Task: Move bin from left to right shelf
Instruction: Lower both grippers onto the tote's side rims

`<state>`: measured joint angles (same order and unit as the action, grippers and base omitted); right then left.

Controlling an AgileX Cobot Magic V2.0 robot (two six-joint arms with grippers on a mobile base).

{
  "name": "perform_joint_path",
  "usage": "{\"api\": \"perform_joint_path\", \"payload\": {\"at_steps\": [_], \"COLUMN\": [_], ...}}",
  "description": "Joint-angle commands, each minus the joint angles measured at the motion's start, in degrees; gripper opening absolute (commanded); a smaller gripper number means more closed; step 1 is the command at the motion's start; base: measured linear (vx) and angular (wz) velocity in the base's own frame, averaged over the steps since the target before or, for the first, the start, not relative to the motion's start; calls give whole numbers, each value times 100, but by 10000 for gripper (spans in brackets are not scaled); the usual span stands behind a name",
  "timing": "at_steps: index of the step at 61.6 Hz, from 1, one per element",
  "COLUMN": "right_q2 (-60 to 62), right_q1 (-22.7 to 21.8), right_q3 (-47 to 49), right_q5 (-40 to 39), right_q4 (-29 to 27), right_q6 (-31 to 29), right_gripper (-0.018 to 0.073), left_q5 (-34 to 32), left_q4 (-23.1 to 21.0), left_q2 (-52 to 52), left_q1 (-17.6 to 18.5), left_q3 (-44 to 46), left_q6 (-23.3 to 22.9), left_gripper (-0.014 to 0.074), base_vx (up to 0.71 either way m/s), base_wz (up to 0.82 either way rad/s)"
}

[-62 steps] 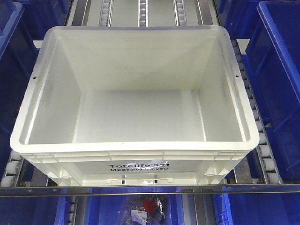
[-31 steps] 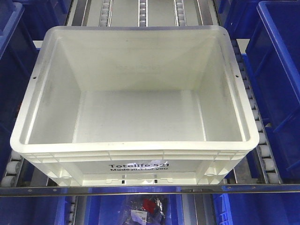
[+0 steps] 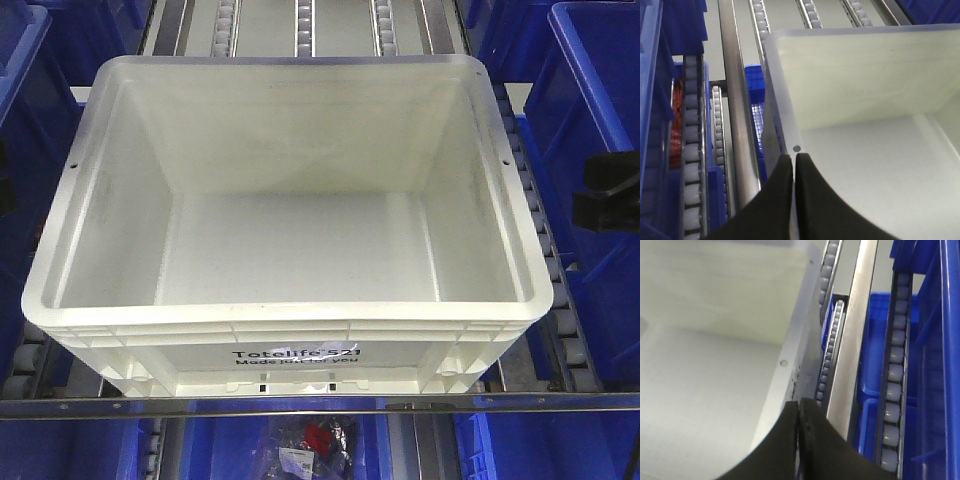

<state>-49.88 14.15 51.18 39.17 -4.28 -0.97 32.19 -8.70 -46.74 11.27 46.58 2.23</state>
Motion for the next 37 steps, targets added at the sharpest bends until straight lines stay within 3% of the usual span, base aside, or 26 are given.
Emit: {"api": "perform_joint_path", "payload": {"at_steps": [1, 12, 28, 37], "right_q2": [7, 7, 7, 7], "right_q1": [3, 3, 3, 3], "right_q3": [193, 193, 193, 193], "right_q5": [-474, -388, -263, -427], "right_q4": [-81, -210, -205, -182], "right_q6": [-3, -3, 97, 97], "right_gripper": [37, 224, 716, 724], "left_q5": [-496, -509, -504, -575], "left_q4": [-66, -61, -79, -79], "left_q2": [5, 5, 5, 5], "left_q1": [26, 26, 26, 26], "left_q3": [199, 199, 199, 199], "left_q6": [145, 161, 161, 161], "left_gripper": [46, 202, 525, 574], "base_vx": [0, 0, 0, 0], "base_wz": [0, 0, 0, 0]}}
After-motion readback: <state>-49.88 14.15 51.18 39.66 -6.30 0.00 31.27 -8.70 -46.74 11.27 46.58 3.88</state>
